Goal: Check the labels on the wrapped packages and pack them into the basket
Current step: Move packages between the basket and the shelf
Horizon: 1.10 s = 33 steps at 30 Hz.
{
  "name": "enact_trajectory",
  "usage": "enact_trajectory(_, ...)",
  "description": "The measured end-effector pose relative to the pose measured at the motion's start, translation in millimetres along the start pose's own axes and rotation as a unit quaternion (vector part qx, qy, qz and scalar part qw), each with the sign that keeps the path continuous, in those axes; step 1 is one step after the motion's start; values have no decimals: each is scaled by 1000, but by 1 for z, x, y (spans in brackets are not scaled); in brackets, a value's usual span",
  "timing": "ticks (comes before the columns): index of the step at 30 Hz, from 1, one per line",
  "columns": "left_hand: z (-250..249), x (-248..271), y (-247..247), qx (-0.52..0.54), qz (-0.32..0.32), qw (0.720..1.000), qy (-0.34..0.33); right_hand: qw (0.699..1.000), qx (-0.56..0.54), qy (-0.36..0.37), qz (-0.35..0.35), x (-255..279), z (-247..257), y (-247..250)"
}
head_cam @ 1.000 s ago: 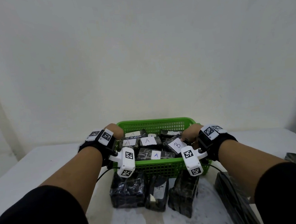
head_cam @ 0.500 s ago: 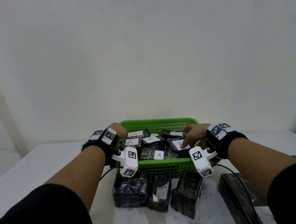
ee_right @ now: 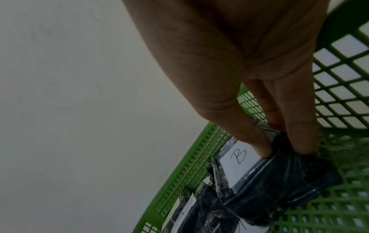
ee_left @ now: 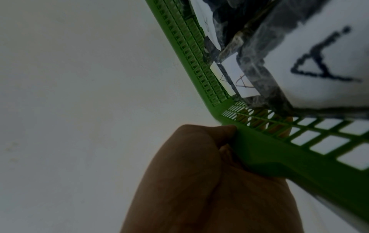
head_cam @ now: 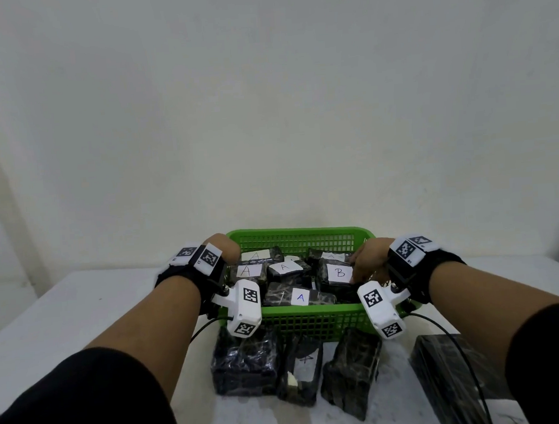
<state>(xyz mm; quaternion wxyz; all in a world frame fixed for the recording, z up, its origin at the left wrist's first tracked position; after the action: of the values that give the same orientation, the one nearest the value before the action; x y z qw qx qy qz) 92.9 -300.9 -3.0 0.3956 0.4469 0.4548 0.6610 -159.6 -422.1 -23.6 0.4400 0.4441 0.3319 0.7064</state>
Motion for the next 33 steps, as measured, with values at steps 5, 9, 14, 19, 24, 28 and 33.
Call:
enact_trajectory(5, -2, 3, 1, 16, 7, 1000, -1, 1000, 20, 15, 18, 0, 2, -1)
enact_trajectory(9, -1, 1, 2, 13, 14, 1000, 4, 999, -4, 30, 18, 9, 7, -1)
enact_trajectory(14, -2, 2, 1, 0, 3, 1000, -5, 998, -4, 57, -15, 13, 23, 4)
enact_trajectory(19, -2, 4, 2, -25, 4, 1000, -15, 997, 16, 41, 70, 25, 26, -8)
enact_trajectory(24, -2, 5, 1, -68, 21, 997, -25, 985, 112, 30, 128, 34, 23, -25)
enact_trajectory(28, -3, 6, 1, -89, 27, 995, -37, 989, 11, 23, 147, 27, 19, -31)
enact_trajectory(33, -3, 4, -1, -63, 9, 997, -33, 994, -80, 23, 76, 16, 23, -38)
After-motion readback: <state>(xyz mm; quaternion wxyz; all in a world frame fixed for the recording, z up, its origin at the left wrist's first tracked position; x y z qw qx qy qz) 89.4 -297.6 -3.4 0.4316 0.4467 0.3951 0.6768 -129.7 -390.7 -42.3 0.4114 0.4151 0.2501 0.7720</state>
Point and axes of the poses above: each hand's wrist, its own x-axis away from the middle knuckle, its own y-axis out of the back of the hand, z = x × y, the point moved 2 cm from there along -x, towards the middle knuckle, and after that the axes turned 5 degrees about -y, right-handed, at the moved point
